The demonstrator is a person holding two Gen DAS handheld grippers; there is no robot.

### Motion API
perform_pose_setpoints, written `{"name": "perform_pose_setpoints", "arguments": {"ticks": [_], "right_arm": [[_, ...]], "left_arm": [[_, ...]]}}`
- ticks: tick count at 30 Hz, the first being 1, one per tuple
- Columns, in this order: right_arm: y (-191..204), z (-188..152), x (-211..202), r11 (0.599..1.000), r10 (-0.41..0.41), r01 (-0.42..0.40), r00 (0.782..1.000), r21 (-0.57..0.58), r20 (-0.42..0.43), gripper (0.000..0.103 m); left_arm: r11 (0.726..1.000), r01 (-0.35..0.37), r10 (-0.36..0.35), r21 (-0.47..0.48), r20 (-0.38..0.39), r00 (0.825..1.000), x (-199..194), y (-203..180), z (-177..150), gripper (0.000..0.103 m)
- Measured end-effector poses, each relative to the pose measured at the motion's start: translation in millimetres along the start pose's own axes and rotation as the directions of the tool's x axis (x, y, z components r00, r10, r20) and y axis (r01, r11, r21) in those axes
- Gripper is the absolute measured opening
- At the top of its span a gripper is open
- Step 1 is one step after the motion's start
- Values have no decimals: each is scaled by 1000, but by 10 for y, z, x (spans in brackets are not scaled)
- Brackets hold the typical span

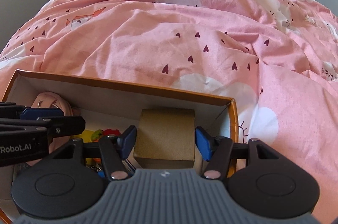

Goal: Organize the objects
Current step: 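Lower the white case with left while right lowers the gold box into the box, then open both tools to release the items inside the box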

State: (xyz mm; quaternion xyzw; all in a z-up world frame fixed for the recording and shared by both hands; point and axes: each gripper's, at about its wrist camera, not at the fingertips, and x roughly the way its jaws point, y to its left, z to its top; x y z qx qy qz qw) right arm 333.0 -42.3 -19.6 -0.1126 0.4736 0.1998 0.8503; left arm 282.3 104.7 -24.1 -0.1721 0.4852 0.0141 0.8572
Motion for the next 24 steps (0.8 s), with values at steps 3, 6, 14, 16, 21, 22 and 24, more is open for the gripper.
{"name": "perform_pose_setpoints", "arguments": {"ticks": [3,6,14,16,21,22,24], "right_arm": [[13,24,-72,1000,-7,8,999,-14,34,65],[11,41,-168,1000,2,-1,999,-23,49,62],[124,-160,-195,996,13,-14,1000,-87,-12,65],[144,-205,-138,996,-21,20,1000,-87,-15,66],[161,-238,-14,997,-53,51,998,-63,-17,62],[159,-235,-15,997,-52,51,998,-57,-18,62],[127,-216,-59,999,-34,34,999,-30,-15,62]], "left_arm": [[1000,1,-1,-1,-2,1000,4,3,-11,46],[1000,3,-3,2,1,1000,-2,2,-18,46],[1000,2,-2,-3,1,1000,-47,32,-60,46],[1000,-1,1,-4,0,1000,-51,39,-60,46],[1000,-4,4,-3,3,1000,-70,50,-57,46],[1000,-3,3,-2,3,1000,-72,51,-56,46],[1000,1,-1,1,4,1000,-75,50,-52,46]]}}
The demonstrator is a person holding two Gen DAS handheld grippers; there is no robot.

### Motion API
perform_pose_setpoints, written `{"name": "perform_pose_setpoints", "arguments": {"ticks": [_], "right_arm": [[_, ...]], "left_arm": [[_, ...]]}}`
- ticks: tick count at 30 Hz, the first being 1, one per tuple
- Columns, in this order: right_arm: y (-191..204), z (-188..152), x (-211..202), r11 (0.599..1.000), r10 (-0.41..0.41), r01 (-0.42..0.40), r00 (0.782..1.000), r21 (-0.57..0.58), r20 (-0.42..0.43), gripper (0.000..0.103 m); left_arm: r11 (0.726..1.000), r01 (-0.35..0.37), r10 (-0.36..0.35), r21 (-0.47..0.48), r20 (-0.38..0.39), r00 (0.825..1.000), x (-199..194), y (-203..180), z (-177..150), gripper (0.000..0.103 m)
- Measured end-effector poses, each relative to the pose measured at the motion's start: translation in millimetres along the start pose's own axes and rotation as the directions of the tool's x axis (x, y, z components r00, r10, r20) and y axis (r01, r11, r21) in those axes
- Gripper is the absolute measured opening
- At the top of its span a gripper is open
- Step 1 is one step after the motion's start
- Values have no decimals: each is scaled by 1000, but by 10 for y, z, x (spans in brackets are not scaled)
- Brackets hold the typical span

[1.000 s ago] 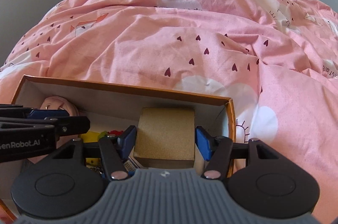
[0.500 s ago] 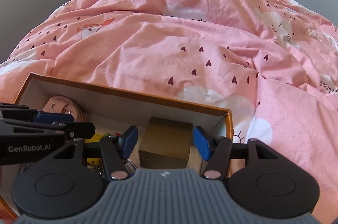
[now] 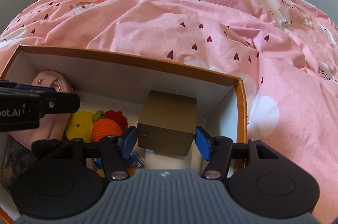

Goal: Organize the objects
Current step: 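Open both tools to release the items inside the box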

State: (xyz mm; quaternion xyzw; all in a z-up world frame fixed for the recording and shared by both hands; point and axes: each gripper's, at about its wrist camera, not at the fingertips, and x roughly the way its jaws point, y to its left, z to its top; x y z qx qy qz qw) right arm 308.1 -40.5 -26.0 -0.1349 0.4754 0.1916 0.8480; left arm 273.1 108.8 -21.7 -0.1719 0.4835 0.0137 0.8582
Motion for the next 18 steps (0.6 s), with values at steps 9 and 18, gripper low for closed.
{"name": "perform_pose_setpoints", "arguments": {"ticks": [9,18], "right_arm": [[-140,146,-43,998,-48,46,998,40,51,34],[-184,120,-166,997,-61,58,995,43,81,35]], "left_arm": [[1000,15,-15,4,-7,1000,31,-29,8,46],[999,20,-20,27,-6,1000,-66,-107,-71,46]]}}
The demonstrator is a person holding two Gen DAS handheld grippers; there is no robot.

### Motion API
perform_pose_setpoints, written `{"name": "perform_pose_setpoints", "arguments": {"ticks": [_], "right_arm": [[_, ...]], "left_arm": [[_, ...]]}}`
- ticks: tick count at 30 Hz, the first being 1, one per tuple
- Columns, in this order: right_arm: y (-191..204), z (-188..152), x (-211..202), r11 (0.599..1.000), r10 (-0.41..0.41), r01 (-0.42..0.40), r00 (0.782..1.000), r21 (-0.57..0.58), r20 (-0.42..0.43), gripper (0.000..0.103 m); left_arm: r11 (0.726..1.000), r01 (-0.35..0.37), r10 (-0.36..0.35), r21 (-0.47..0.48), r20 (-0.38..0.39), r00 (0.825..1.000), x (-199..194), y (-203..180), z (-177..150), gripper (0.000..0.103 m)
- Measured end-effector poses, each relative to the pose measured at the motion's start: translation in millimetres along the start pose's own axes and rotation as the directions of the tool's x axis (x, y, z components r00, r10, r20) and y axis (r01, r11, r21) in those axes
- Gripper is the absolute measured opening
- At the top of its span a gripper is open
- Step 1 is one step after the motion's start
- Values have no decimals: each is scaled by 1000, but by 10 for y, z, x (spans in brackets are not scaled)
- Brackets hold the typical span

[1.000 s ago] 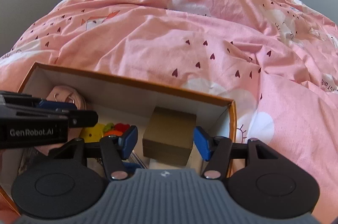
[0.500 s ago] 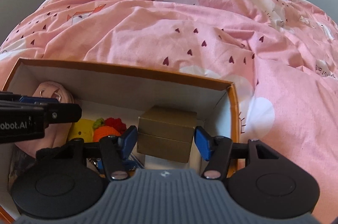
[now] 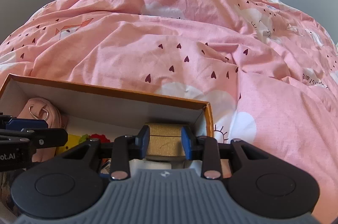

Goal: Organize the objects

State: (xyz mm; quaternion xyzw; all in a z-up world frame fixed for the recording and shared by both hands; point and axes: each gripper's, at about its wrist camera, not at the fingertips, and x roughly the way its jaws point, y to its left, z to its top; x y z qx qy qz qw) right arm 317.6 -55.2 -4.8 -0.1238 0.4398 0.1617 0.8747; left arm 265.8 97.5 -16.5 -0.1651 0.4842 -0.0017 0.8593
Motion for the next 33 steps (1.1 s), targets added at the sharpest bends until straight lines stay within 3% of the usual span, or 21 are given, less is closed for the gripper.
{"name": "perform_pose_setpoints", "arguments": {"ticks": [7,14,19,26,30,33], "right_arm": [[82,-150,-439,999,37,-34,998,-40,57,46],[153,-506,-1102,995,93,-85,983,-53,160,53],[212,-820,-1570,995,97,-89,964,-46,248,56],[293,-1230,-2061,994,110,-112,928,-16,357,66],[322,-1435,-2207,990,116,-138,910,27,399,69],[318,-1558,-2246,987,96,-140,902,74,420,75]], "left_arm": [[996,-62,58,68,56,997,-334,-208,-202,46],[984,-134,113,117,170,979,-789,-421,-595,50],[976,-172,132,132,268,954,-1138,-517,-900,60],[957,-227,150,181,358,921,-1460,-543,-1295,84],[950,-250,153,188,417,896,-1541,-529,-1485,90],[952,-252,159,171,427,890,-1544,-501,-1581,90]]}}
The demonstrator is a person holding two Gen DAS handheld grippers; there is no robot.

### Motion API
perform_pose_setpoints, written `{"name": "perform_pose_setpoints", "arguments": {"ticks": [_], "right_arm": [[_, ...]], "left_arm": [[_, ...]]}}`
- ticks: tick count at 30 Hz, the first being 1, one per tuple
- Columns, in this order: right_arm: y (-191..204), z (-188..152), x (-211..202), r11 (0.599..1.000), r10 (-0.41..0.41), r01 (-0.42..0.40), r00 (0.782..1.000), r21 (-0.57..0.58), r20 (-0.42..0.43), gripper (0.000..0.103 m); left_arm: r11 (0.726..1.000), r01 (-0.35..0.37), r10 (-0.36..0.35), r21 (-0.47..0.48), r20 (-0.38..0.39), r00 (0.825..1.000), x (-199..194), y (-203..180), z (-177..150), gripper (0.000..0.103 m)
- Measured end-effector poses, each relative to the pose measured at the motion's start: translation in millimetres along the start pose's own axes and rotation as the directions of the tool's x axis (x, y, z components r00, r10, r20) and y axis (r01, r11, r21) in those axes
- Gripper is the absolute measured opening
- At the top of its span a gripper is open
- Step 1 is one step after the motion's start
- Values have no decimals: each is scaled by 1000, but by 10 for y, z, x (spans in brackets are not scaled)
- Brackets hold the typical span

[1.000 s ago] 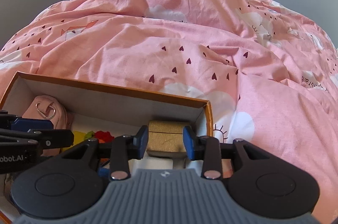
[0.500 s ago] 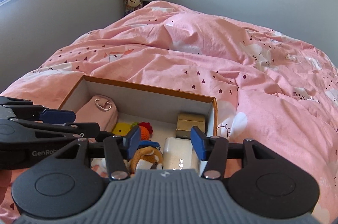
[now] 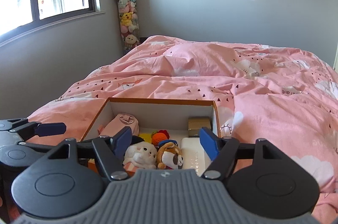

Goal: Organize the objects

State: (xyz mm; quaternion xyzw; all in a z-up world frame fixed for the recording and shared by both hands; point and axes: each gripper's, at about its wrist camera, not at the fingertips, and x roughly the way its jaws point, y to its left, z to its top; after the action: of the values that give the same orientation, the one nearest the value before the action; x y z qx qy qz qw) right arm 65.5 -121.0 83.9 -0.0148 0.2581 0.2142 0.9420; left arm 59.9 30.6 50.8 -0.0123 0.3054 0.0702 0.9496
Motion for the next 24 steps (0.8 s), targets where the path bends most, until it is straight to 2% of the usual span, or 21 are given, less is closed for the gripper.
{"name": "perform_pose_setpoints", "arguments": {"ticks": [5,11,24], "right_arm": [[-8,-175,-64,998,-39,39,999,43,6,80],[57,-350,50,998,-64,64,998,17,-25,81],[68,-458,259,996,-88,88,993,7,-76,87]], "left_arm": [[1000,-7,7,-16,-16,1000,24,13,-103,90],[1000,-24,24,-3,-41,999,77,39,-202,90],[999,-47,44,-27,-107,993,228,118,-289,90]]}}
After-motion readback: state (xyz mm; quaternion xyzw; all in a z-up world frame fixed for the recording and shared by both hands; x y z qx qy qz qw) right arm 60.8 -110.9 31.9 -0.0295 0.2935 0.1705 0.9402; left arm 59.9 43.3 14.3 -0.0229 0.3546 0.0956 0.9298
